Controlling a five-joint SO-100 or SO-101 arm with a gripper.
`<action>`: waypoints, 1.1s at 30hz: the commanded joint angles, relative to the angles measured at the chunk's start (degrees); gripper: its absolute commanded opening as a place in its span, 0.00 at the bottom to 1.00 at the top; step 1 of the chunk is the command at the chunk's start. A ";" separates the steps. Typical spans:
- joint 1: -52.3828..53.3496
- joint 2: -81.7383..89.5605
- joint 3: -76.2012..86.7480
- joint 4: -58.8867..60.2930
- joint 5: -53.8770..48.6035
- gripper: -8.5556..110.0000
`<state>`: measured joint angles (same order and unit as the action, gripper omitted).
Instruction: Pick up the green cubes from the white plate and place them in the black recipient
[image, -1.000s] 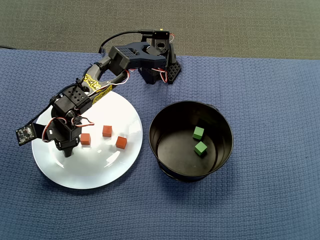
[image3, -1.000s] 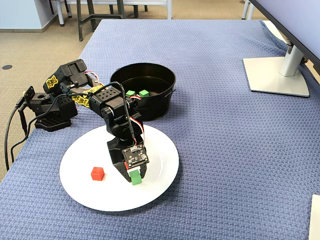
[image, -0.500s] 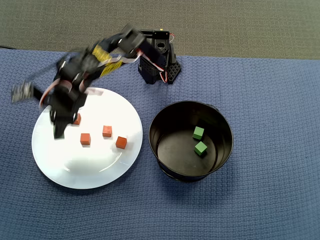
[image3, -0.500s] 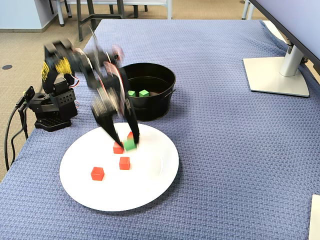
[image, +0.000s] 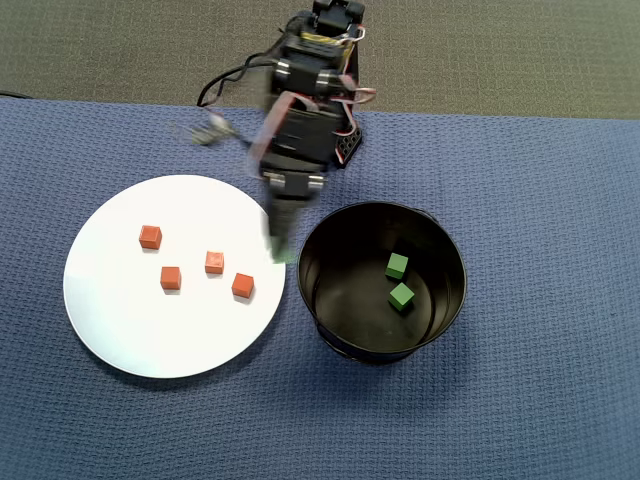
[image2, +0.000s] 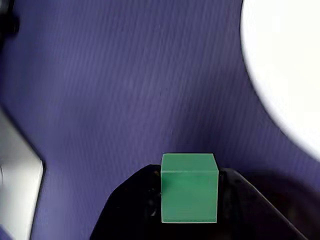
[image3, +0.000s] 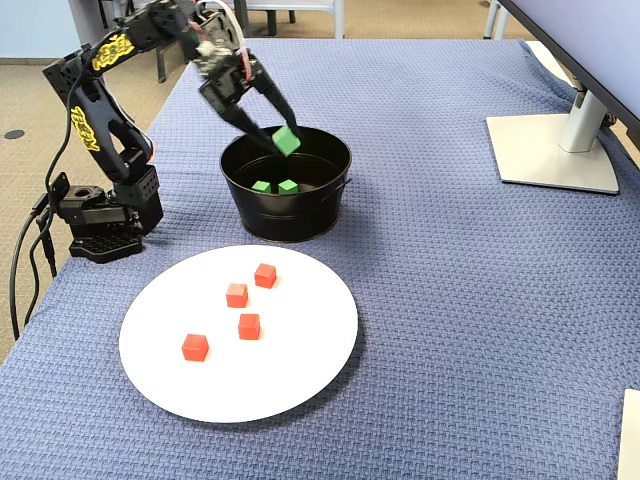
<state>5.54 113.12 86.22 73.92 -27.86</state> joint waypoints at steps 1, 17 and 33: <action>-14.15 4.39 3.60 1.85 7.21 0.07; 0.62 23.47 16.61 -7.47 11.69 0.12; 7.47 61.88 72.51 -13.01 17.05 0.07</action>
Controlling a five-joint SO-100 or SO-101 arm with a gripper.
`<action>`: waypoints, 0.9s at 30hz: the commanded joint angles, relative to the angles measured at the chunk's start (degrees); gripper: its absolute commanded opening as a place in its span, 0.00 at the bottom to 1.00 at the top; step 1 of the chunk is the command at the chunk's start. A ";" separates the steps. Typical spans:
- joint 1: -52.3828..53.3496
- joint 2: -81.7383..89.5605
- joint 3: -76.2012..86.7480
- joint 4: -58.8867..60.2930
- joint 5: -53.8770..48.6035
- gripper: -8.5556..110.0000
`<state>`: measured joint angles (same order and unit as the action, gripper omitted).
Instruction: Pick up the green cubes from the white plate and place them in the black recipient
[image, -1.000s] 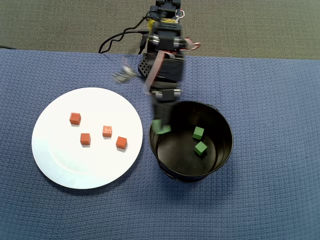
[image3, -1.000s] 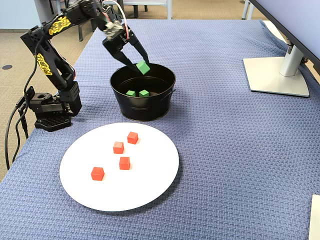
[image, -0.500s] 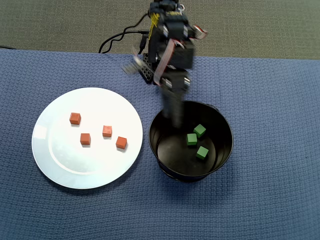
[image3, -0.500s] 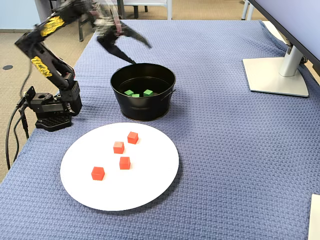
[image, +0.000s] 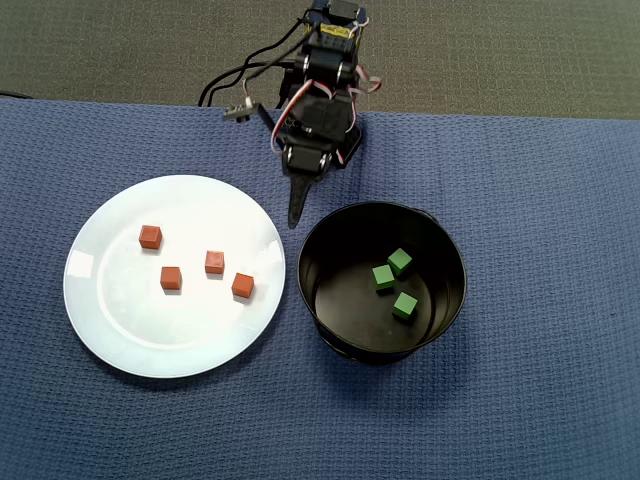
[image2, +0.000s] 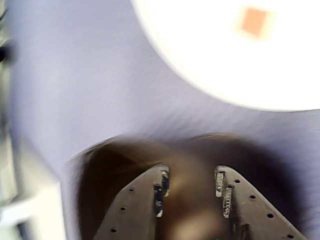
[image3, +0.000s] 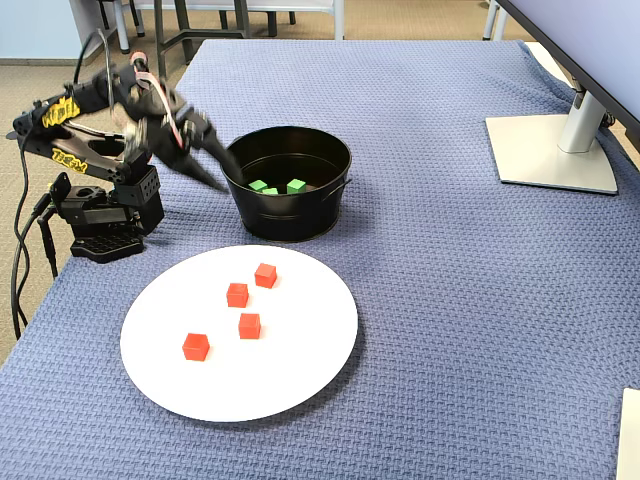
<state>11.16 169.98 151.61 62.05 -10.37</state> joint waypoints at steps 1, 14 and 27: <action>1.85 6.42 9.84 -2.11 -1.14 0.07; 0.18 8.70 18.46 -5.54 -1.93 0.07; 0.44 9.67 18.72 -5.01 -1.76 0.07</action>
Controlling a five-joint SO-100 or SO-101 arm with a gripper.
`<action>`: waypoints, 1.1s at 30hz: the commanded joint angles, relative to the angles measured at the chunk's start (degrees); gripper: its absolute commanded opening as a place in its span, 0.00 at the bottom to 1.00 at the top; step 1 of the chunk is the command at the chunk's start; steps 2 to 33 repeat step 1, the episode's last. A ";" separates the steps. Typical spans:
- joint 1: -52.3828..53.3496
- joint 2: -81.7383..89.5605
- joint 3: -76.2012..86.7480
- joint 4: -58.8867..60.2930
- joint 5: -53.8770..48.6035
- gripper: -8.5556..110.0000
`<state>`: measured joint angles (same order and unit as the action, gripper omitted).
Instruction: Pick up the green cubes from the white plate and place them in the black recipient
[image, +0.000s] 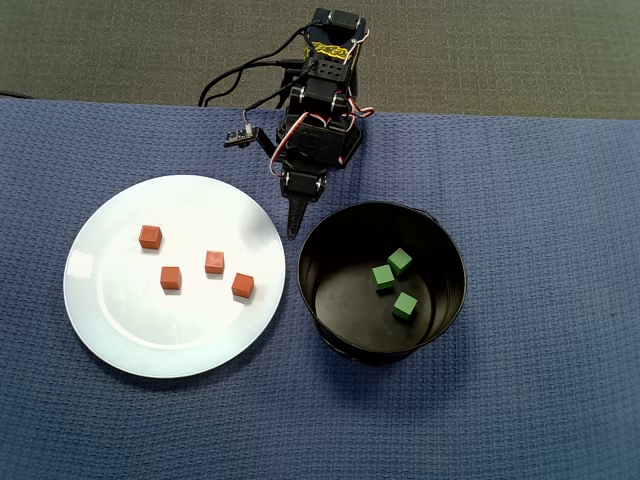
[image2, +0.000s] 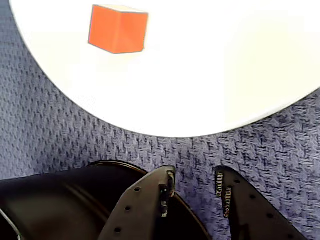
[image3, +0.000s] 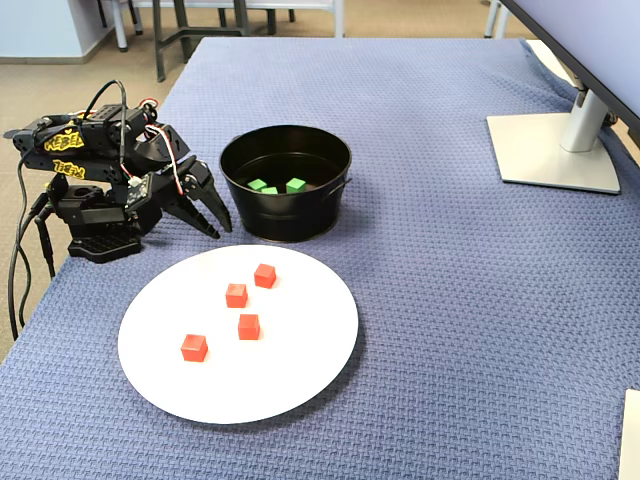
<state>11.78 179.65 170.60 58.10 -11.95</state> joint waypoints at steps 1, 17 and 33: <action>-0.18 0.00 -0.26 -1.05 -0.18 0.07; -0.18 0.00 -0.26 -1.05 -0.18 0.07; -0.18 0.00 -0.26 -1.05 -0.18 0.07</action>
